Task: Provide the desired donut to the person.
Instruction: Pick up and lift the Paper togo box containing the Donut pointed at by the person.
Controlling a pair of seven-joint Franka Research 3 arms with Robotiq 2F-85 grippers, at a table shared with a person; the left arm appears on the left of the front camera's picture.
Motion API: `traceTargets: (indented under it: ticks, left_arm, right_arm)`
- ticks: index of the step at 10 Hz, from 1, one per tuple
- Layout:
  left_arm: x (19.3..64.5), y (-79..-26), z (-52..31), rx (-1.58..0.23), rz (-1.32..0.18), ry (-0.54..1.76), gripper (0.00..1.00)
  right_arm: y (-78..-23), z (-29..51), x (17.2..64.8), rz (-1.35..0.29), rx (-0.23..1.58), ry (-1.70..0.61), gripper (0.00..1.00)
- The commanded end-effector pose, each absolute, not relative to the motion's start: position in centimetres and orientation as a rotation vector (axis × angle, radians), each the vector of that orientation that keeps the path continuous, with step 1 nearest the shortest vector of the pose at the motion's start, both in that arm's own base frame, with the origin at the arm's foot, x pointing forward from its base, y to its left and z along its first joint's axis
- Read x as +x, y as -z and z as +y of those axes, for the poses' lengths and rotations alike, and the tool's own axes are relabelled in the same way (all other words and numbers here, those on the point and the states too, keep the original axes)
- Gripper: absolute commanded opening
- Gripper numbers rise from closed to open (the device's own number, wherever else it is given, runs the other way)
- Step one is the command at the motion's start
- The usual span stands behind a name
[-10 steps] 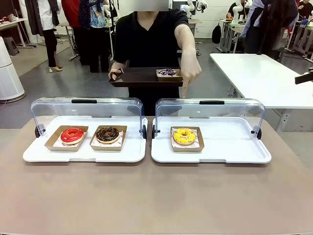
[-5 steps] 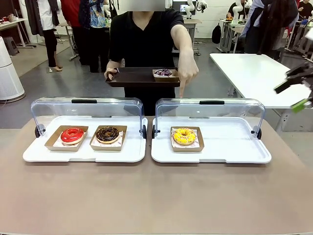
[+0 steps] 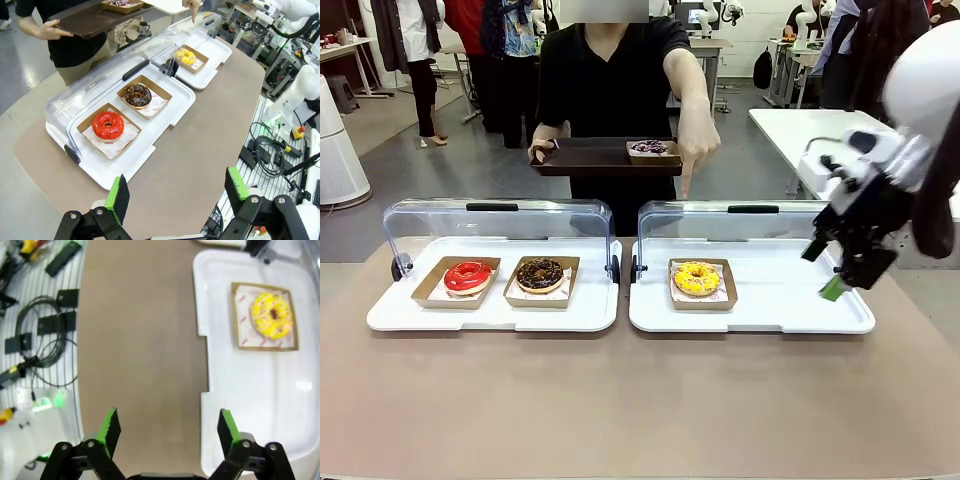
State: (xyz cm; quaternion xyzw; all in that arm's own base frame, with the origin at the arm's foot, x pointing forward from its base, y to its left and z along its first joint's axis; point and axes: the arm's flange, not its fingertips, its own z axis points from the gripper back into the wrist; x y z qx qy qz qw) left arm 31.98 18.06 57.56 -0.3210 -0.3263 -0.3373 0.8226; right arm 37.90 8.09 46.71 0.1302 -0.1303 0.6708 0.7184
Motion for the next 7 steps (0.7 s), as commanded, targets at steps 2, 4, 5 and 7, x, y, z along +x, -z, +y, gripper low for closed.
traceTargets:
  ticks: [2,4,5,7]
  left_arm:
    - [31.92,-57.58,18.13,-0.696,-0.72,0.73,1.0]
    - [31.92,-57.58,18.13,-0.696,-0.72,0.73,1.0]
    - [31.92,-57.58,18.13,-0.696,-0.72,0.73,1.0]
    - [31.92,-57.58,18.13,-0.696,-0.72,0.73,1.0]
  right_arm:
    - [-45.89,10.19,39.91,-0.247,0.241,-1.358,1.0]
    - [-45.56,9.53,40.42,-0.186,0.276,-1.358,1.0]
    - [-45.17,10.29,39.72,-0.245,0.254,-1.359,1.0]
    - [-45.17,10.29,39.72,-0.245,0.254,-1.359,1.0]
